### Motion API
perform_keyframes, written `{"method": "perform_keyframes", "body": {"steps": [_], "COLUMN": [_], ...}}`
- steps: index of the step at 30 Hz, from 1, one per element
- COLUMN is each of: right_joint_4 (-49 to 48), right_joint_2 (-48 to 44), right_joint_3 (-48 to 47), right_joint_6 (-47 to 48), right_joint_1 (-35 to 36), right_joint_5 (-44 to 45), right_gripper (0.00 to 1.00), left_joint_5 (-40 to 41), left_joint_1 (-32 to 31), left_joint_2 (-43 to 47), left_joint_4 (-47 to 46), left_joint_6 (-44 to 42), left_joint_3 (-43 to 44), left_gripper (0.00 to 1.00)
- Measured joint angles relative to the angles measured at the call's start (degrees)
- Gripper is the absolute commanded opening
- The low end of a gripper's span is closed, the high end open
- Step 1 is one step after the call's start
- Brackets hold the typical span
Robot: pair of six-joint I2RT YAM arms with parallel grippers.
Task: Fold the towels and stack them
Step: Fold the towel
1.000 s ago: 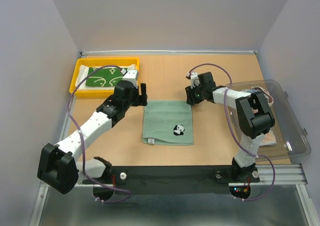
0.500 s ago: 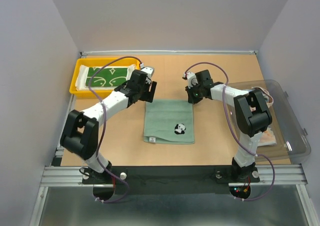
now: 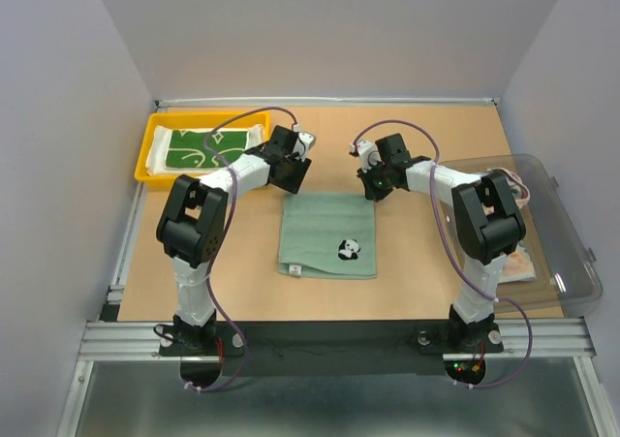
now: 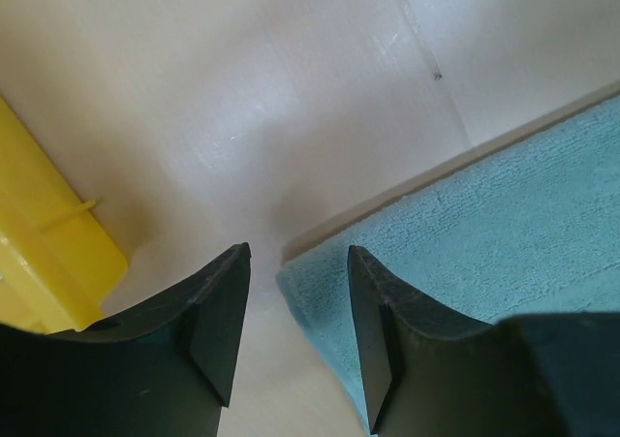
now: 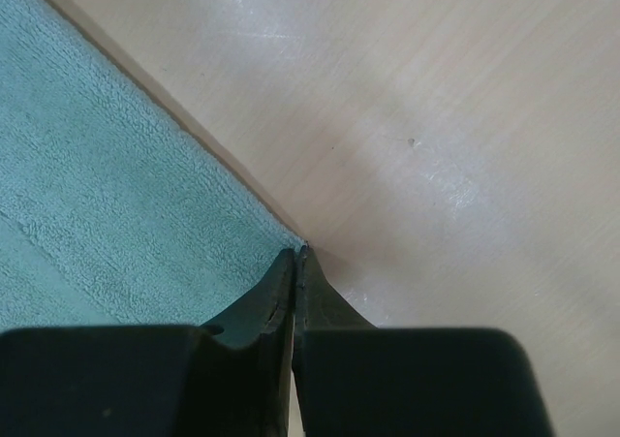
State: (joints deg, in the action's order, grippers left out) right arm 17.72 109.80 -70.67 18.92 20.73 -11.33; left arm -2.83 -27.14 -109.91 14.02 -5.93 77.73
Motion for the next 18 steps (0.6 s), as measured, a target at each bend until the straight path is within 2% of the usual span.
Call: {"method": "perform_keyframes", "body": {"steps": [14, 18], "right_joint_4": [0.0, 0.0], "right_joint_2": [0.0, 0.0], "right_joint_3": [0.0, 0.0], "right_joint_6": [0.4, 0.4], "right_joint_1": [0.1, 0.3], "right_joint_5": [0.5, 1.0], "right_gripper": [0.01, 0.01], "left_joint_5": [-1.5, -1.8], "left_joint_1": [1.0, 1.0], "left_joint_2": [-2.8, -4.0], "left_joint_4": [1.7, 1.3], "left_joint_6": [-0.9, -0.7], "left_joint_3": [0.3, 0.3], "left_gripper": [0.56, 0.52]}}
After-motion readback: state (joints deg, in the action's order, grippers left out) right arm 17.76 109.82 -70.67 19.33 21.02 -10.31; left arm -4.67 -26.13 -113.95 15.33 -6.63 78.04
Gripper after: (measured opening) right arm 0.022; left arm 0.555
